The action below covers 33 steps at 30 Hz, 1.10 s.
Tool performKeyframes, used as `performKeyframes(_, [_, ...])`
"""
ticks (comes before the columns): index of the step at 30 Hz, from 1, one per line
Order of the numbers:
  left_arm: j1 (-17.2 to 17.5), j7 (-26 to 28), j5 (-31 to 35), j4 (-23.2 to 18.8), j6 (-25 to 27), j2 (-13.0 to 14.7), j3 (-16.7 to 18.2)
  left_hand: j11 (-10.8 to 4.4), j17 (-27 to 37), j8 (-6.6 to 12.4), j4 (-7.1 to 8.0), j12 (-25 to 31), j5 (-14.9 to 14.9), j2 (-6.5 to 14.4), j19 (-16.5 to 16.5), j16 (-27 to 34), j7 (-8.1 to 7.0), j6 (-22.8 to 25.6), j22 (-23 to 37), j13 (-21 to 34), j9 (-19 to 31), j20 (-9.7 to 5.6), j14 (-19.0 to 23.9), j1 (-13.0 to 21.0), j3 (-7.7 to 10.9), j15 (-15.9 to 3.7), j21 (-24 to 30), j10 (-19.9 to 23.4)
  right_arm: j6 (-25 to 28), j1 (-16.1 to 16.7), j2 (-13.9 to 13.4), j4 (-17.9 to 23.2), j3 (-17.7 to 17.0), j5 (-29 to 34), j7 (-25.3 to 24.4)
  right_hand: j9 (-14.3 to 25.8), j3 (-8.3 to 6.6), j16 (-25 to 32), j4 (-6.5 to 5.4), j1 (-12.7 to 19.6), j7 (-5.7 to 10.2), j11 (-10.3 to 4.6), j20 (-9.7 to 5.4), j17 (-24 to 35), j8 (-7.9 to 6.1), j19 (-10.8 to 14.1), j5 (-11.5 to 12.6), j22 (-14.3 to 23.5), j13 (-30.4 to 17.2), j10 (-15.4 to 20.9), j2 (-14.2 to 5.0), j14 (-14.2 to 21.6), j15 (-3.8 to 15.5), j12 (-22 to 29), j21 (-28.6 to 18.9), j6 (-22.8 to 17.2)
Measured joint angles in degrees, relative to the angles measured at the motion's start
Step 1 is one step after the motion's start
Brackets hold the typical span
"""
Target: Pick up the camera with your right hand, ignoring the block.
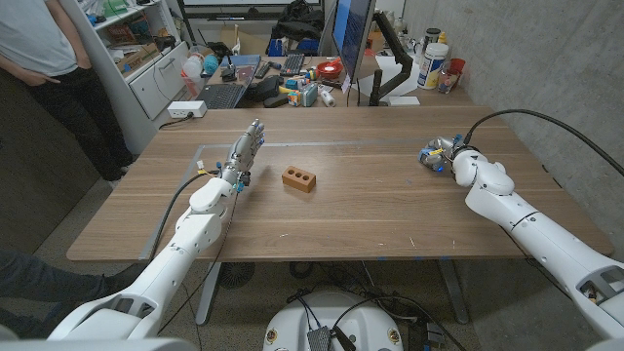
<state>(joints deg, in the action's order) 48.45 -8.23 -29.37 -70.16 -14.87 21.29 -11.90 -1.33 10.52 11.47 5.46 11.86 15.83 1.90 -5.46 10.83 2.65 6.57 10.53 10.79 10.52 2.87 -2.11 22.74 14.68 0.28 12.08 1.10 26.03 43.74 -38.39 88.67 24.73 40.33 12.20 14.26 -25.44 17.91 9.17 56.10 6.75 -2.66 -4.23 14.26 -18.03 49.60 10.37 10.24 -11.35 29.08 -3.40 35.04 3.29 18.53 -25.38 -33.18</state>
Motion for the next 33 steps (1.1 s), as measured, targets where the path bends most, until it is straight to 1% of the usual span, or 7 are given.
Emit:
performKeyframes(2, [0.00, 0.00, 0.01, -0.01, 0.08, 0.01, -0.05, 0.00, 0.00, 0.00, 0.00, 0.00, 0.00, 0.00, 0.00, 0.00, 0.00, 0.00, 0.00, 0.00, 0.00, 0.00, 0.00, 0.00, 0.00, 0.00, 0.00, 0.00, 0.04, 0.06, -0.01, 0.15, -0.08, 0.10, -0.04, 0.00, 0.07, 0.00, 0.07, 0.00, -0.01, 0.31, -0.10, 0.00, 0.00, 0.10, 0.00, 0.03, 0.00, 0.31, 0.00, 0.10, 0.10, 0.00, 0.00, -0.01])
performKeyframes(4, [0.00, 0.01, 0.02, -0.02, 0.13, 0.01, -0.08, 0.00, 0.00, 0.00, 0.00, 0.00, 0.00, 0.00, 0.00, 0.00, 0.00, 0.00, 0.00, 0.00, 0.00, 0.00, 0.00, 0.00, 0.00, 0.00, 0.00, 0.00, 0.04, 0.09, -0.03, 0.30, -0.13, 0.15, -0.04, 0.04, 0.07, 0.00, 0.07, 0.00, -0.30, 0.31, -0.10, 0.00, 0.00, 0.10, -0.01, 0.05, 0.00, 0.31, 0.00, 0.31, -0.12, 0.00, 0.00, -0.30])
performKeyframes(18, [-0.21, -0.03, 0.23, -0.04, 0.36, 0.06, -0.36, 0.00, 0.00, 0.00, -0.24, 0.00, 0.00, 0.00, 0.00, 0.00, 0.00, -0.01, -0.01, 0.00, 0.00, 0.00, 0.20, 0.00, -0.24, -0.21, 0.00, 0.00, 0.12, 0.36, -0.39, 1.76, -0.76, 0.53, 0.09, 0.35, 0.18, -0.03, -0.04, 0.29, -0.31, 0.31, -0.09, -0.03, -0.21, 0.09, -0.10, 0.05, 0.00, 0.30, -0.13, 1.43, 0.20, 0.00, 0.00, -0.29])
performKeyframes(21, [-0.29, -0.05, 0.29, -0.08, 0.39, 0.11, -0.37, 0.00, 0.00, 0.00, -0.24, 0.00, 0.00, 0.00, 0.00, 0.00, 0.00, 0.00, -0.01, 0.00, 0.00, 0.00, 0.20, 0.00, -0.24, -0.21, 0.00, 0.00, 0.17, 0.60, -0.53, 2.49, -1.05, 0.63, 0.13, 0.53, 0.30, -0.03, -0.16, 0.29, -0.31, 0.31, -0.30, -0.03, -0.20, -0.12, -0.10, 0.05, 0.00, 0.30, -0.13, 1.42, 0.20, 0.00, 0.00, -0.29])
performKeyframes(31, [-0.70, -0.34, 0.34, 0.09, 0.45, 0.12, -0.49, 0.00, 0.00, 0.00, -0.24, 0.00, 0.00, 0.00, 0.00, 0.00, 0.00, -0.01, -0.01, 0.00, 0.00, 0.00, 0.20, 0.00, -0.24, -0.21, 0.00, 0.00, -0.07, 1.65, -0.89, 5.31, -2.31, 1.04, -0.58, 0.53, 0.32, -0.03, -0.18, 0.52, -0.31, 0.32, -0.29, -0.04, -0.20, -0.12, -0.11, 0.04, 0.01, 0.29, -0.22, 1.42, 0.20, -0.01, 0.00, -0.29])
performKeyframes(33, [-0.78, -0.40, 0.34, 0.25, 0.45, 0.07, -0.52, 0.00, 0.00, 0.00, -0.24, 0.00, 0.00, 0.00, 0.00, 0.00, 0.00, -0.01, -0.01, 0.00, 0.00, 0.00, 0.20, 0.00, -0.24, -0.21, 0.00, 0.00, -0.23, 1.83, -0.89, 5.70, -2.53, 1.05, -0.94, 0.73, 0.55, -0.03, -0.41, 0.52, -0.31, 0.32, -0.29, -0.15, -0.20, -0.12, -0.12, 0.04, 0.02, 0.29, -0.22, 1.63, -0.02, -0.01, 0.00, -0.29])
